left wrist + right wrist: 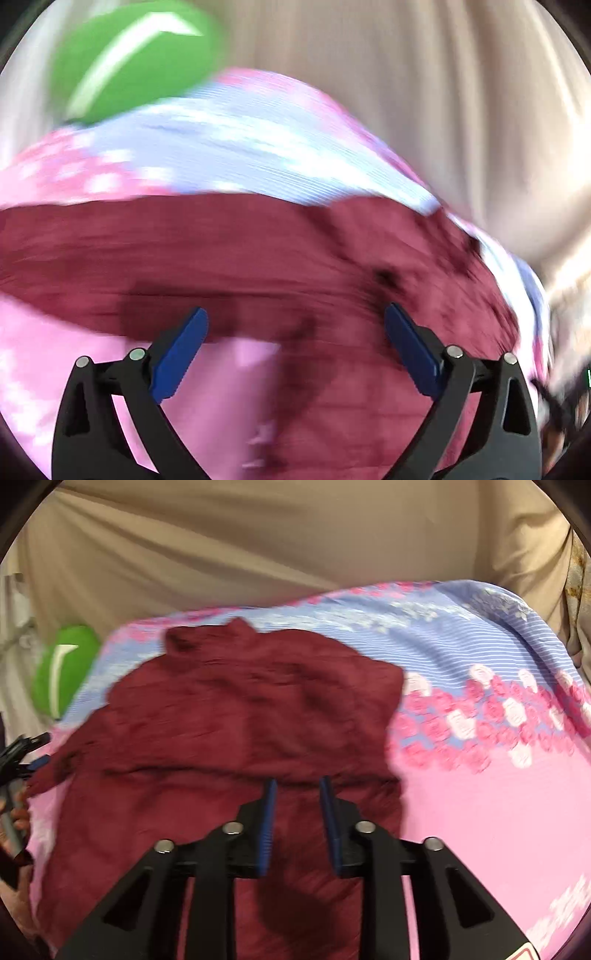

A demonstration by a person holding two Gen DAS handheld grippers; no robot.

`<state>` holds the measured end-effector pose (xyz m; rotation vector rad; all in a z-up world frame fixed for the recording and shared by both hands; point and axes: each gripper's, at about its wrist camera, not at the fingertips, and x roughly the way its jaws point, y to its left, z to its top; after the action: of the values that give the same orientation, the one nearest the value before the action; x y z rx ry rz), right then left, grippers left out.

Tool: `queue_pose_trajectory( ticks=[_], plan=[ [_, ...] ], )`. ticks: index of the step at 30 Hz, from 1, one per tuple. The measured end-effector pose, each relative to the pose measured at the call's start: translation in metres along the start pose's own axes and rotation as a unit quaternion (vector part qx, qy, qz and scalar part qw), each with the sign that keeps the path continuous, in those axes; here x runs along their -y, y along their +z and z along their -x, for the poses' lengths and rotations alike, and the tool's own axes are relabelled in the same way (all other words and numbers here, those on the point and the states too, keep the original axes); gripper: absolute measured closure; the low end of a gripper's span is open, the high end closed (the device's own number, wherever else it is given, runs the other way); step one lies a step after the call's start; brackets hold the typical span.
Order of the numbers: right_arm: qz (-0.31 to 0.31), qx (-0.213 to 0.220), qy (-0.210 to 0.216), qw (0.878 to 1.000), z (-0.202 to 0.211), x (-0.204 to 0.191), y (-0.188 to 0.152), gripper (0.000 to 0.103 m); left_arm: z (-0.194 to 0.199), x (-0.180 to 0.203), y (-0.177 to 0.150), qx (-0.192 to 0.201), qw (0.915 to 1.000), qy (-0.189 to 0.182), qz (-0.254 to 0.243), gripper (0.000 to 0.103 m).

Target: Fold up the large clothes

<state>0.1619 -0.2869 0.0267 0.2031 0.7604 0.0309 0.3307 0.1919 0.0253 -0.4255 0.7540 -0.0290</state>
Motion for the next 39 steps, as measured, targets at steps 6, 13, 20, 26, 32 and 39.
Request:
queue_pose_trajectory(
  ticks=[6,13,20,26,32,39],
  plan=[
    [0.014,0.010,0.050,0.999,0.026,-0.057,-0.036,0.069,0.028,-0.138,0.022,0.005,0.9852,0.090,0.146,0.008],
    [0.032,0.000,0.054,0.998,0.027,-0.092,-0.059,0.063,-0.006,-0.198,0.021,-0.044,0.9734,0.100,0.201,0.009],
    [0.037,-0.004,0.047,0.998,0.026,-0.100,-0.062,0.062,-0.013,-0.165,0.052,-0.024,0.9833,0.101,0.149,0.093],
    [0.014,-0.002,0.055,0.998,0.021,-0.091,-0.059,0.062,0.045,0.017,0.087,0.090,0.9929,0.057,-0.054,0.097],
    [-0.011,0.005,0.058,0.998,0.020,-0.080,-0.060,0.062,0.070,0.247,0.025,0.122,0.9506,-0.057,-0.280,0.095],
    [-0.046,0.006,0.015,0.999,0.032,-0.040,-0.074,0.062,-0.037,0.348,-0.122,-0.067,0.9250,-0.138,-0.347,0.049]
  ],
)
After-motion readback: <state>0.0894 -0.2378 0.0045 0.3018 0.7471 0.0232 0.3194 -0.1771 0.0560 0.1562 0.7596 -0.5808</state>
